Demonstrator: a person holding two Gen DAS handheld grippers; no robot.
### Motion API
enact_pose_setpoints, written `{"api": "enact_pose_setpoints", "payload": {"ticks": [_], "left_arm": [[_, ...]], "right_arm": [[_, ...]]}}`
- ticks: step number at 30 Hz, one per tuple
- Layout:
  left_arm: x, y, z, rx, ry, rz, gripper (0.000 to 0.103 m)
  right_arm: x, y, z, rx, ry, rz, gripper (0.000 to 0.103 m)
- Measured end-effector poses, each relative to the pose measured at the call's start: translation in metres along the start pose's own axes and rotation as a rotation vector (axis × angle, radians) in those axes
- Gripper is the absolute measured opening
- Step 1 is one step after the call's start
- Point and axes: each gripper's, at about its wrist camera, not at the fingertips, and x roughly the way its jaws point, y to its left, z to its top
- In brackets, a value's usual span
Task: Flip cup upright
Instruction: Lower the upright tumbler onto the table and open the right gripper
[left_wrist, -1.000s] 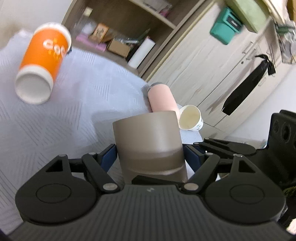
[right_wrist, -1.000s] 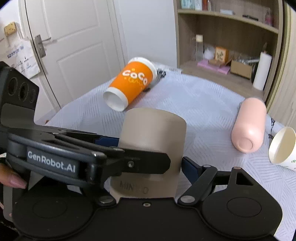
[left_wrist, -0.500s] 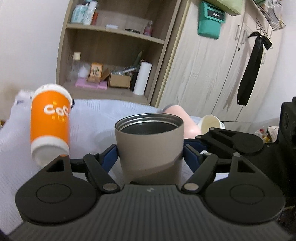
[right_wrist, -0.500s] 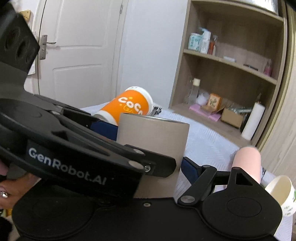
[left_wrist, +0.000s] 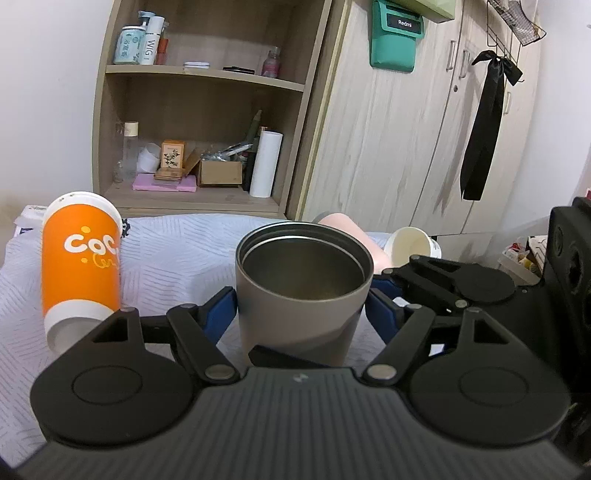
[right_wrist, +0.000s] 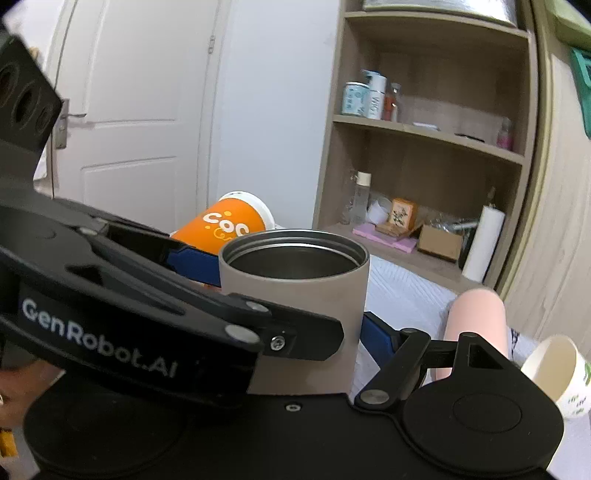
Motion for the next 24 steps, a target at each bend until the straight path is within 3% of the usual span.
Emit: {"api": "enact_pose_setpoints", "payload": {"ticks": [18,24], "left_arm": [[0.003,-0.011,0.0,0.048,0.018,0.012,0.076],[-0.011,-0.004,-0.007,-0.024,0.018,-0.016,0.081]], "right_arm": [[0.003,0.003,-0.003,-0.035,0.051,-0.059,0.087],[-0.012,0.001,-0.009,0.022,0.063,-0.091,0.089]]}}
